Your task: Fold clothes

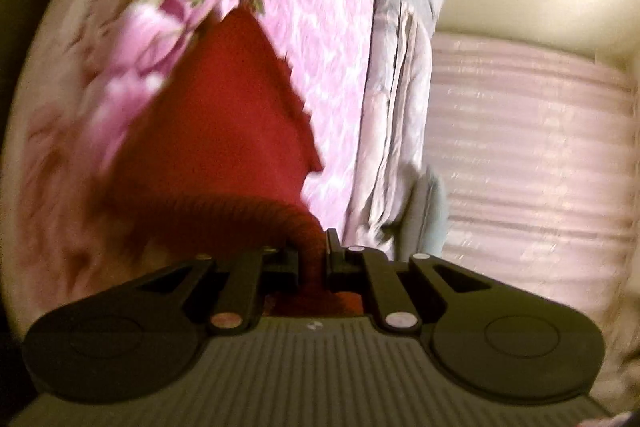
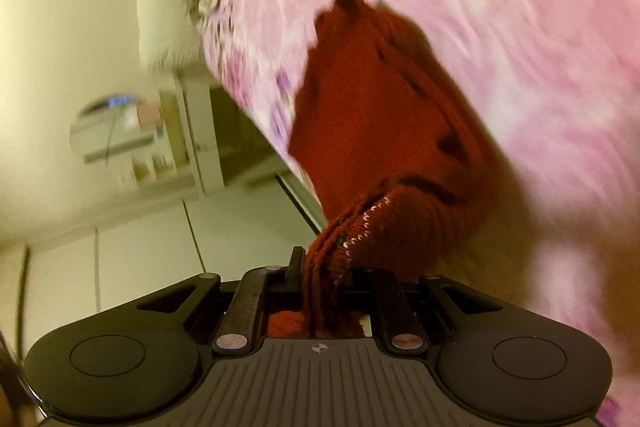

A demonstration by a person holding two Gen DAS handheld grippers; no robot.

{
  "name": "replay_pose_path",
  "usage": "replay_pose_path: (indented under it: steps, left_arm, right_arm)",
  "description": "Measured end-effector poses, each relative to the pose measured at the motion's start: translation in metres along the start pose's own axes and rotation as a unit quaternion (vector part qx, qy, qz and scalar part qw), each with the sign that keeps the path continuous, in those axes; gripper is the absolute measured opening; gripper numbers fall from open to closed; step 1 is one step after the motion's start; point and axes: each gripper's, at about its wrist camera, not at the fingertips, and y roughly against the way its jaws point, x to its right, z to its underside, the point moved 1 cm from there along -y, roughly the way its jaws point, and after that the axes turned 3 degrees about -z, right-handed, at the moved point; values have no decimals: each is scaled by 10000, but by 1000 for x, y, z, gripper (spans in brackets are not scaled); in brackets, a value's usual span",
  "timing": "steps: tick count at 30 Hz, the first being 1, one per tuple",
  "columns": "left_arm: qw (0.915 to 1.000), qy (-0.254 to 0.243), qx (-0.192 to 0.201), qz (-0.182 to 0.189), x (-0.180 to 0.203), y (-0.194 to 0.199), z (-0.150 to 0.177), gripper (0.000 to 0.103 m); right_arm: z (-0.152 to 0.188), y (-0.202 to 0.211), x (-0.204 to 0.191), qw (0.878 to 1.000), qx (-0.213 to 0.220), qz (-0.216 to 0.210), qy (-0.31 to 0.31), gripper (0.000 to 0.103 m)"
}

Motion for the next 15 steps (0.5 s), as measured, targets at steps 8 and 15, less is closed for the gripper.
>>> replay_pose_path:
  steps: [8,15]
  left_arm:
    - [9931,1109,290,-226,-26,-65,-92,16]
    - [9937,1019,472,-12,-24,-57,-109,26]
  right_arm:
    - [-86,-73,16,9853,810,302,-1475,31]
    - [-95,-67,25,9676,1647,-678,-1787,81]
